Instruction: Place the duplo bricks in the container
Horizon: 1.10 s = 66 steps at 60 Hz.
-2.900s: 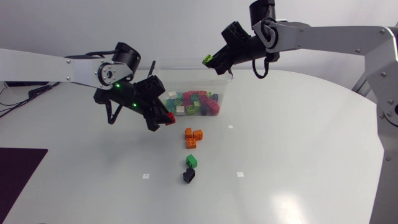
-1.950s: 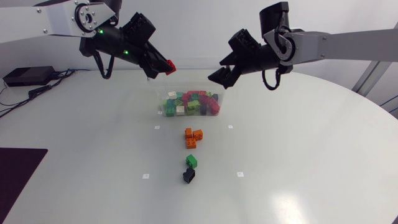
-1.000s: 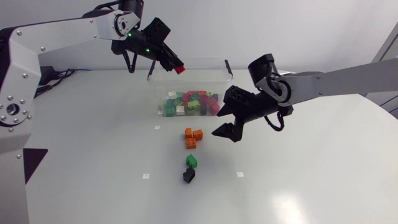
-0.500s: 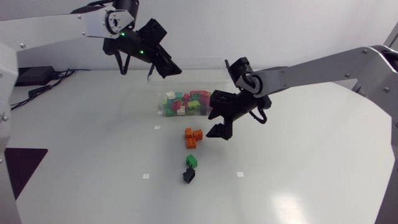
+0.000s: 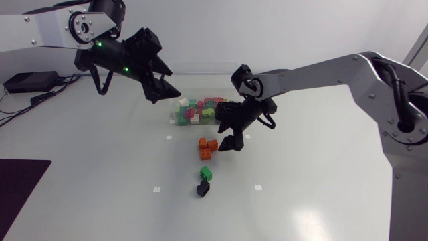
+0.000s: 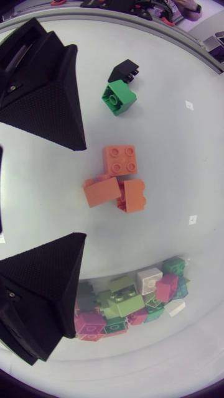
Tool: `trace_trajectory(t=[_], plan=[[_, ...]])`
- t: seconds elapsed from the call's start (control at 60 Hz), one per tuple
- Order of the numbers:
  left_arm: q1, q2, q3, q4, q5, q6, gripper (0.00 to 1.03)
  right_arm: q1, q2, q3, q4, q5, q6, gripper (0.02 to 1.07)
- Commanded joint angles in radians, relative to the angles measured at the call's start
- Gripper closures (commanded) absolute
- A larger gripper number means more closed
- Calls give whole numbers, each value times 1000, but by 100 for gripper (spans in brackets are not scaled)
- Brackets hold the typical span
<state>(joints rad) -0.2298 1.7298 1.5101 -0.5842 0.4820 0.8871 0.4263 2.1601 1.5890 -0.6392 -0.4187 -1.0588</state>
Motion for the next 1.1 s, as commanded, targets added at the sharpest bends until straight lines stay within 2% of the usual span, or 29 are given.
trace_trajectory(t=[0.0, 0.117, 0.183, 0.3, 0.433, 0.533, 0.6, 0.767, 0.9, 0.983, 1.083], plan=[[10, -35, -70, -16, 15, 61, 6, 14, 47, 48, -42, 11, -38, 13], [12, -36, -133, -37, 18, 113, 6, 25, 70, 95, -85, 26, -55, 14], [4, -38, -171, -37, 18, 142, 6, 31, 92, 137, -123, 34, -64, 19], [-9, -38, -212, -40, 18, 177, 6, 43, 121, 187, -165, 47, -75, 22], [-16, -32, -246, -40, 18, 210, 6, 55, 152, 236, -201, 55, -84, 22], [-22, -4, -266, -39, 20, 225, 6, 60, 176, 272, -228, 58, -89, 30], [-26, 16, -269, -39, 20, 228, 6, 63, 185, 284, -241, 58, -93, 31], [-40, 59, -272, -34, 27, 239, 6, 75, 198, 287, -261, 60, -99, 57], [-63, 103, -274, -3, 30, 231, 6, 75, 190, 266, -266, 58, -101, 76], [-80, 143, -266, 29, 29, 223, 6, 75, 170, 236, -261, 58, -102, 91], [-89, 178, -245, 34, 30, 222, 6, 72, 139, 198, -257, 57, -102, 92]])
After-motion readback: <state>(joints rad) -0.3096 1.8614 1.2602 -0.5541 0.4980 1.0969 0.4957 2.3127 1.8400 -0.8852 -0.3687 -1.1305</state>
